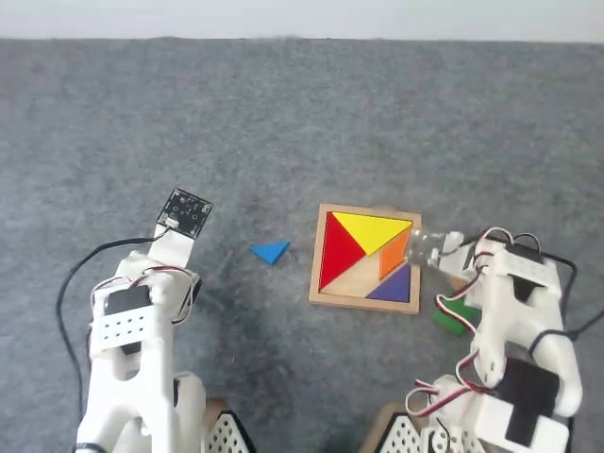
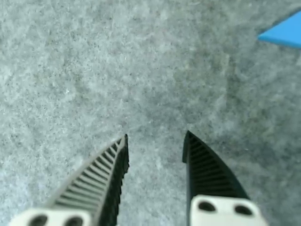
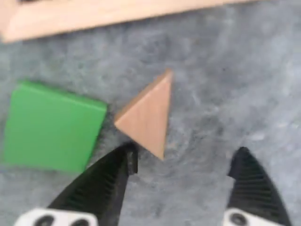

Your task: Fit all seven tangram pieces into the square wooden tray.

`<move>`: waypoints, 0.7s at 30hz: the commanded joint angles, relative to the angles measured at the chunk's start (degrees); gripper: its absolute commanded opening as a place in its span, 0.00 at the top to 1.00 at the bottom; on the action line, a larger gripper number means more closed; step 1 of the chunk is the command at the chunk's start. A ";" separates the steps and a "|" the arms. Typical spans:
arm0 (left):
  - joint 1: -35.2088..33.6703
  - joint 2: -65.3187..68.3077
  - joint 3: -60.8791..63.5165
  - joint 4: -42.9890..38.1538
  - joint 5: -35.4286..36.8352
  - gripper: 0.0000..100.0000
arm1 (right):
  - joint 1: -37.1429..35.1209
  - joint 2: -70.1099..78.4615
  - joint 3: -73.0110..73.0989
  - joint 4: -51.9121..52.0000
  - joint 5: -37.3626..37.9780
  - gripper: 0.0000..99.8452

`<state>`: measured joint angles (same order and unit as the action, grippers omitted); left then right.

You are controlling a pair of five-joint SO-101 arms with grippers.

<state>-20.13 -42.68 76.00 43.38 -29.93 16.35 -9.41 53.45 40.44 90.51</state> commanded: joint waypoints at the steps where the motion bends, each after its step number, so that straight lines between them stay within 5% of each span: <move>1: 0.44 -0.35 -0.22 -0.97 -0.26 0.82 | -3.03 1.27 -2.73 0.92 -6.77 0.84; 6: 0.44 -0.35 -0.22 -0.97 -0.26 0.82 | -2.77 1.27 -3.08 4.62 -9.14 0.94; 15: 0.44 -0.35 -0.22 -0.88 -0.26 0.82 | -0.66 -3.12 -10.73 18.07 -15.30 0.94; 21: 0.44 -0.35 -0.22 -0.79 -0.26 0.82 | -3.56 -10.42 -9.76 22.11 -21.54 0.74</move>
<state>-20.13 -42.68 76.00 43.38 -29.93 15.03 -14.59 45.45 61.54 71.96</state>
